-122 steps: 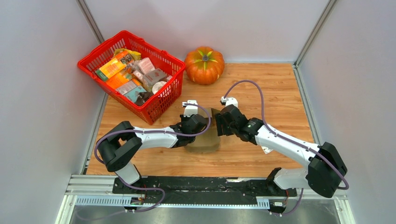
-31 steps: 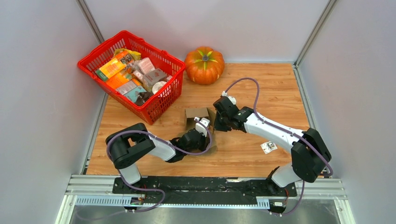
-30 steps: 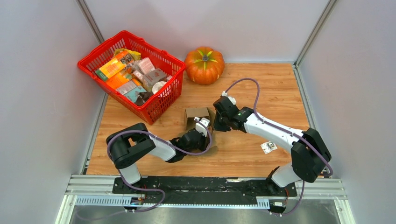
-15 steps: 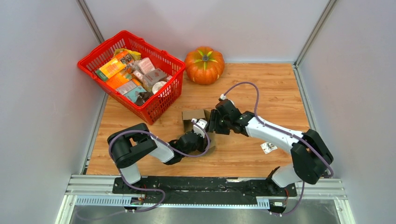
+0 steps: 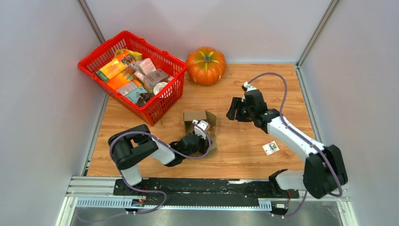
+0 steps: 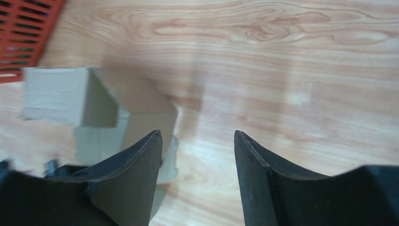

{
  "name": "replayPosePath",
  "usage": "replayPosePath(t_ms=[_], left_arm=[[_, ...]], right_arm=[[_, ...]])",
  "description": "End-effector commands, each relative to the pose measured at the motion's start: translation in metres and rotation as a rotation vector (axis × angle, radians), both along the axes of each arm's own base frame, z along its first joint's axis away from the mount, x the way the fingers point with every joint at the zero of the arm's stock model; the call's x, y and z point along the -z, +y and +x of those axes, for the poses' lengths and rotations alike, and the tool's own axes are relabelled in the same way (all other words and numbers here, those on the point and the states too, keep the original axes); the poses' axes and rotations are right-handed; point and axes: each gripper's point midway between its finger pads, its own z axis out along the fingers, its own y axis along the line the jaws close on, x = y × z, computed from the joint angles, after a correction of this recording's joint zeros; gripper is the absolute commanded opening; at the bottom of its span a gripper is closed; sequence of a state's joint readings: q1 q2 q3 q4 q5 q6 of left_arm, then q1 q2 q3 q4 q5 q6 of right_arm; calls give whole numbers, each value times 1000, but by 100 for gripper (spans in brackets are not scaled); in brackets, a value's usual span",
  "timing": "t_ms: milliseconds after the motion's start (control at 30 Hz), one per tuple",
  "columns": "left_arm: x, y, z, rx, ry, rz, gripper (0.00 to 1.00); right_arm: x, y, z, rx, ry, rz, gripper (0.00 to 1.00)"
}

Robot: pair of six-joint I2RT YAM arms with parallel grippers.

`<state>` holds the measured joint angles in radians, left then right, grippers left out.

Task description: Fold the paper box

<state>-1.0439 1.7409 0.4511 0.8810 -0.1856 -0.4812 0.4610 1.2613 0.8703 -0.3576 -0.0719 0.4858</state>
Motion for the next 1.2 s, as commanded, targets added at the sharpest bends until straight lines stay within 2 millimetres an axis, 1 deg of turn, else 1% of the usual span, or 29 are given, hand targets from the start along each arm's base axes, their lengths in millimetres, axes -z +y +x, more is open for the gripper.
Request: replayPosePath(t_ms=[0, 67, 133, 167, 200, 233, 267, 300, 400, 467, 567, 700, 800, 867, 900, 933, 1000, 1033, 1100, 1133, 1167], left_arm=[[11, 9, -9, 16, 34, 36, 0], [10, 9, -9, 18, 30, 37, 0], [9, 9, -9, 20, 26, 41, 0], [8, 9, -8, 20, 23, 41, 0], [8, 10, -8, 21, 24, 41, 0], [6, 9, -9, 25, 19, 43, 0], [7, 10, -8, 25, 18, 46, 0], [7, 10, -9, 27, 18, 48, 0], [7, 9, -8, 29, 16, 47, 0], [7, 9, -10, 40, 16, 50, 0], [6, 8, -10, 44, 14, 47, 0], [5, 7, -11, 54, 10, 42, 0], [1, 6, -13, 72, 3, 36, 1], [-8, 6, -14, 83, -9, 28, 4], [-12, 6, -15, 87, -12, 25, 10], [-21, 8, -16, 92, -24, 19, 14], [-32, 8, -19, 110, -34, 10, 25], [-43, 9, -21, 123, -47, 9, 27], [-55, 12, -24, 134, -58, 6, 35], [-66, 19, -25, 130, -67, 5, 37], [-72, 21, -27, 132, -73, 1, 41]], right_arm=[[19, 7, 39, -99, -65, -133, 58], [40, 10, 45, -178, -61, -215, 55], [44, 20, 48, -256, -119, -216, 52], [47, 24, 45, -318, -149, -217, 51], [38, 35, 46, -361, -202, -167, 50], [45, 37, 38, -395, -203, -152, 50], [43, 43, 34, -438, -221, -131, 50], [33, 55, 30, -497, -266, -82, 49], [29, 69, 17, -585, -277, -19, 49], [33, 75, 9, -623, -268, -10, 49], [33, 84, -1, -677, -279, 20, 50], [22, 96, -4, -706, -341, 35, 52], [21, 101, -4, -712, -357, 32, 52], [22, 103, -6, -718, -359, 35, 52], [23, 104, -7, -719, -353, 32, 52], [25, 103, -8, -719, -351, 30, 52], [25, 104, -8, -718, -352, 27, 53], [24, 105, -9, -721, -354, 31, 53], [25, 108, -10, -729, -354, 32, 53], [24, 109, -10, -732, -357, 33, 53], [24, 112, -13, -742, -358, 34, 53]])
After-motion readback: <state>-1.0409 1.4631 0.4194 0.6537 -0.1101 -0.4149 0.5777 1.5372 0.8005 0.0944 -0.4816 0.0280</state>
